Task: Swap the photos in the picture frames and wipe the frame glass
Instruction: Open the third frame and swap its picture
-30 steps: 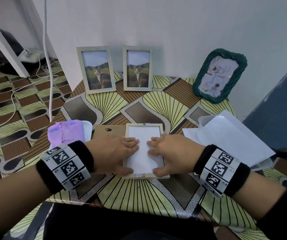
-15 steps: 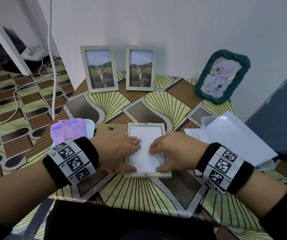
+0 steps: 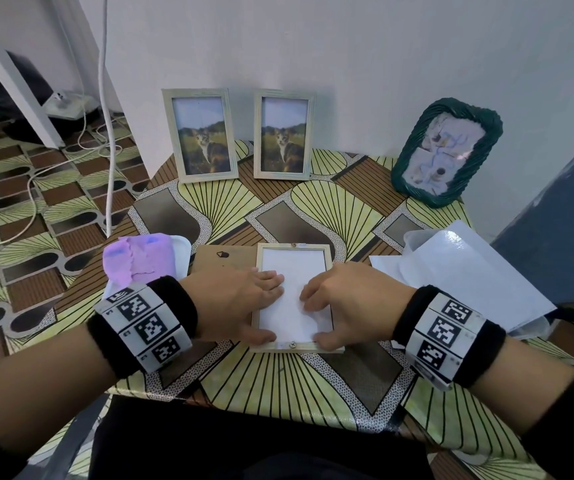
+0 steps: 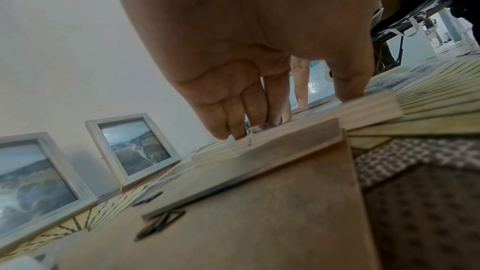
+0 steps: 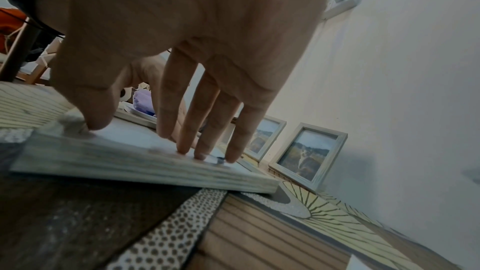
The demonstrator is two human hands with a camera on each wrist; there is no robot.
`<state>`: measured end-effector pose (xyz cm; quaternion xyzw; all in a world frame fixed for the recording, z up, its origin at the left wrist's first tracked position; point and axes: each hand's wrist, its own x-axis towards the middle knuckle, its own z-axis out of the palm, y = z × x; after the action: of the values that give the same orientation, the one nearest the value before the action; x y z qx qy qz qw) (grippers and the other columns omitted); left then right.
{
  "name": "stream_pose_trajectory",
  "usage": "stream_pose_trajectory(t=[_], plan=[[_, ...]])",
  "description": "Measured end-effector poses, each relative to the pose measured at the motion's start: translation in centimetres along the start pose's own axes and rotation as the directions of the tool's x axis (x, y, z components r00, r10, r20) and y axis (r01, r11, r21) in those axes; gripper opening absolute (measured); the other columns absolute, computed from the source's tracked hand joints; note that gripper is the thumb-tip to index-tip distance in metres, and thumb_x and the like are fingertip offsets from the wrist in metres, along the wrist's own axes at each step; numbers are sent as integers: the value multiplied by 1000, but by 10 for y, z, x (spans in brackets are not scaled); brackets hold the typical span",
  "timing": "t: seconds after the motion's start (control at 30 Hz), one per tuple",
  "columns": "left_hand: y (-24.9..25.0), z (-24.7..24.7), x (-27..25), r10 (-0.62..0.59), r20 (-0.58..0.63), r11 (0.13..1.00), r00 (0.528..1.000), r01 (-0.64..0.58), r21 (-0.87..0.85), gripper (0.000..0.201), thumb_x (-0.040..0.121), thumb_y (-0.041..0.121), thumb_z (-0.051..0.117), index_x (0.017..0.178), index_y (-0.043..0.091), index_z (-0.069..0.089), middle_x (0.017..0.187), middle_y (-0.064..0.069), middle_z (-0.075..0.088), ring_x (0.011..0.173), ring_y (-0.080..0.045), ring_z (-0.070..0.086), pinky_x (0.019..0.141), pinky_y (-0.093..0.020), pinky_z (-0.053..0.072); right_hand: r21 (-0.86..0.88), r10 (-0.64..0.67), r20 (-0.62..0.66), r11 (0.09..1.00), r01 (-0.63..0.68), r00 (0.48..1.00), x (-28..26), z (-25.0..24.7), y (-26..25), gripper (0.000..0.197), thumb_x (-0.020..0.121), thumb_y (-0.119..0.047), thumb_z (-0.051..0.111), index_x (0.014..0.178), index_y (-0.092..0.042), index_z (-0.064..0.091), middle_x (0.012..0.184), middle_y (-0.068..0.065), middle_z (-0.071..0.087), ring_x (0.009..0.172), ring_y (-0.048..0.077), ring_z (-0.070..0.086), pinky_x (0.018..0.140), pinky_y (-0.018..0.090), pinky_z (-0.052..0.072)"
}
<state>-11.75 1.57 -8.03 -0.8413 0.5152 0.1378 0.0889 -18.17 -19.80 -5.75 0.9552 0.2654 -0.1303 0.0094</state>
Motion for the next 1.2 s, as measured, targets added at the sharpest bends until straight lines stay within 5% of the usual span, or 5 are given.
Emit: stream_pose_trajectory(t=[0.47, 0.63, 0.77, 0.9, 1.2], plan=[[-6, 1, -3, 2, -73, 990, 997, -12, -137, 74, 89, 59, 53, 148, 18, 37, 159, 1, 26, 146, -11, 22, 118, -30, 24, 115, 86, -109, 991, -73, 990, 15, 6, 9, 38, 91, -47, 57, 117, -22, 70, 119, -6, 63, 114, 16, 53, 94, 38, 47], [-20, -20, -1, -204, -259, 952, 944, 129, -279, 37, 89, 44, 60, 122, 27, 63, 119, 9, 62, 113, -13, 55, 92, -26, 41, 105, 241, -153, 968, -227, 958, 32, 5, 23, 39, 91, -49, 57, 118, -22, 67, 113, 0, 55, 112, 20, 45, 95, 41, 45], [-34, -36, 11, -389, -258, 896, 884, 298, -331, 25, 88, 39, 60, 109, 28, 66, 94, 6, 49, 88, -13, 51, 74, -27, 38, 110, 333, -159, 942, -318, 929, 36, 7, 29, 51, 83, -63, 60, 120, -28, 64, 113, -2, 46, 111, 19, 39, 94, 42, 45], [-37, -32, 30, -425, -110, 878, 898, 379, -293, 36, 87, 52, 58, 116, 31, 62, 100, 5, 41, 90, -13, 43, 82, -33, 44, 158, 407, -100, 907, -390, 908, 39, 7, 33, 60, 77, -69, 62, 122, -28, 59, 118, 0, 42, 114, 22, 37, 96, 44, 45], [-35, -16, 43, -418, -191, 893, 888, 362, -268, 37, 86, 53, 58, 113, 29, 60, 98, 9, 33, 87, -11, 38, 70, -28, 30, 282, 440, -12, 863, -419, 898, 46, 4, 38, 61, 73, -65, 71, 116, -24, 56, 120, 1, 42, 115, 23, 43, 98, 45, 45]])
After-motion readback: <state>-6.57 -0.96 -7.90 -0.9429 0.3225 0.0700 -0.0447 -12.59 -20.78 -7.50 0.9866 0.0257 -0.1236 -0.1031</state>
